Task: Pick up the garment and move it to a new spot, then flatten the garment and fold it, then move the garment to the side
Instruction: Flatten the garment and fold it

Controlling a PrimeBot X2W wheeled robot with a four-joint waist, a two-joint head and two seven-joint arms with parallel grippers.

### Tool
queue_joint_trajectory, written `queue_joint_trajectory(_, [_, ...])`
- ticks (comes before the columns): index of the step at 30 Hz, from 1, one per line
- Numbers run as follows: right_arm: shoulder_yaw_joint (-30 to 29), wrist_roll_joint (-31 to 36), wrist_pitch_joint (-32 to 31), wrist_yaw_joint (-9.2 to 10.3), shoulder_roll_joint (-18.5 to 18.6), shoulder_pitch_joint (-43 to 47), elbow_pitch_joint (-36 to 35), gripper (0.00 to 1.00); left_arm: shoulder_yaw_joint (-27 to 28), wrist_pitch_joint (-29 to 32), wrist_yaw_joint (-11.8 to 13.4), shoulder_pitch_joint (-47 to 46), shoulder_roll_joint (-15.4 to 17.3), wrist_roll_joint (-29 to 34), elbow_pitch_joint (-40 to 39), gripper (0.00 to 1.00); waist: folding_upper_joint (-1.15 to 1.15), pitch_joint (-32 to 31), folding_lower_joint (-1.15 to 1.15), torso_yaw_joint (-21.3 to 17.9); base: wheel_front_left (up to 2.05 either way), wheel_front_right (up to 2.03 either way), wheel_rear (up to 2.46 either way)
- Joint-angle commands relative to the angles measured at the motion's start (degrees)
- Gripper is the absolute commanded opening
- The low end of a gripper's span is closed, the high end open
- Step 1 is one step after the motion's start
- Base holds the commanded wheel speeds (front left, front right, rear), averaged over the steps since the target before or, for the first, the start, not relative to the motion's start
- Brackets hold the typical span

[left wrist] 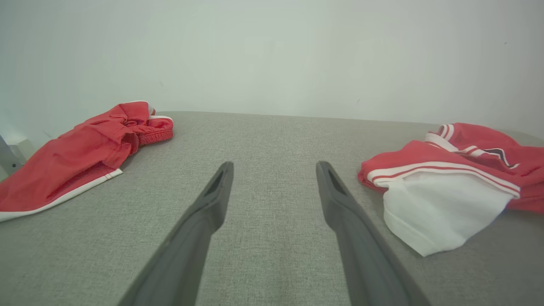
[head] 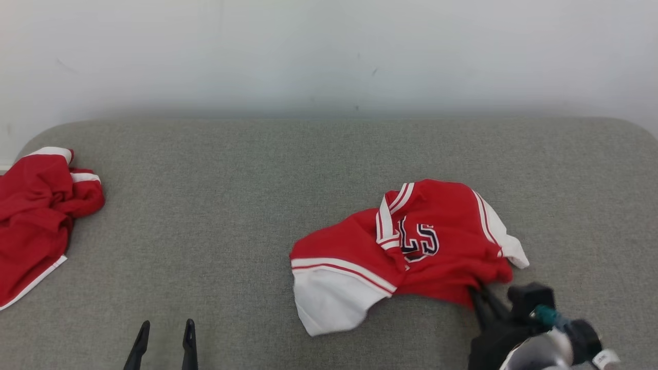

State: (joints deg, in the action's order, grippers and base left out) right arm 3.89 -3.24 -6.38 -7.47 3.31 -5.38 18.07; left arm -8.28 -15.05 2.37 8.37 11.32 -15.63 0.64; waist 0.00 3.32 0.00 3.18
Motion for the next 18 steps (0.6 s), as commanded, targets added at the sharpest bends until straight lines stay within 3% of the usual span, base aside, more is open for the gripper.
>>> queue_joint_trajectory(1, [-1.6,1.3,-0.7,-0.06,1.3,-1.2,-4.0,0.00,0.0,-0.2,0.0,0.9,-0.4,0.7,0.1,1.00,0.00,-0.7,0.00,-0.6,0.00,0.00,0.00])
queue_joint_trajectory(9, [-7.1,3.0,-8.4,-0.06,9.1,-4.8,-18.5,0.00,-2.4,-0.1,-1.4,0.5,-1.5,0.3,1.8,1.00,0.00,-2.8,0.00,0.3,0.00,0.00,0.00])
queue_joint_trajectory(15, [-9.9,4.2,-14.3,-0.06,11.8,0.2,-15.2,0.00,-5.9,1.6,-4.4,-0.4,-3.1,-1.6,3.3,1.00,0.00,-3.6,0.00,1.5,0.00,0.00,0.00])
queue_joint_trajectory(16, [-10.6,4.6,-14.9,-0.06,11.4,1.1,-13.9,0.30,-6.6,2.0,-5.0,-0.8,-3.3,-1.9,3.7,1.00,0.00,-3.6,0.00,1.6,0.00,0.00,0.00])
queue_joint_trajectory(17, [-12.0,4.9,-15.4,-0.06,10.7,1.8,-12.5,1.00,-7.4,2.3,-5.5,-1.4,-3.5,-2.1,4.1,1.00,0.00,-3.6,0.00,1.7,0.00,0.00,0.00])
queue_joint_trajectory(18, [-12.8,5.1,-15.1,-0.06,10.0,2.6,-11.2,1.00,-8.2,2.7,-6.2,-2.1,-3.8,-2.4,4.6,1.00,0.00,-3.6,0.00,1.8,0.00,0.00,0.00])
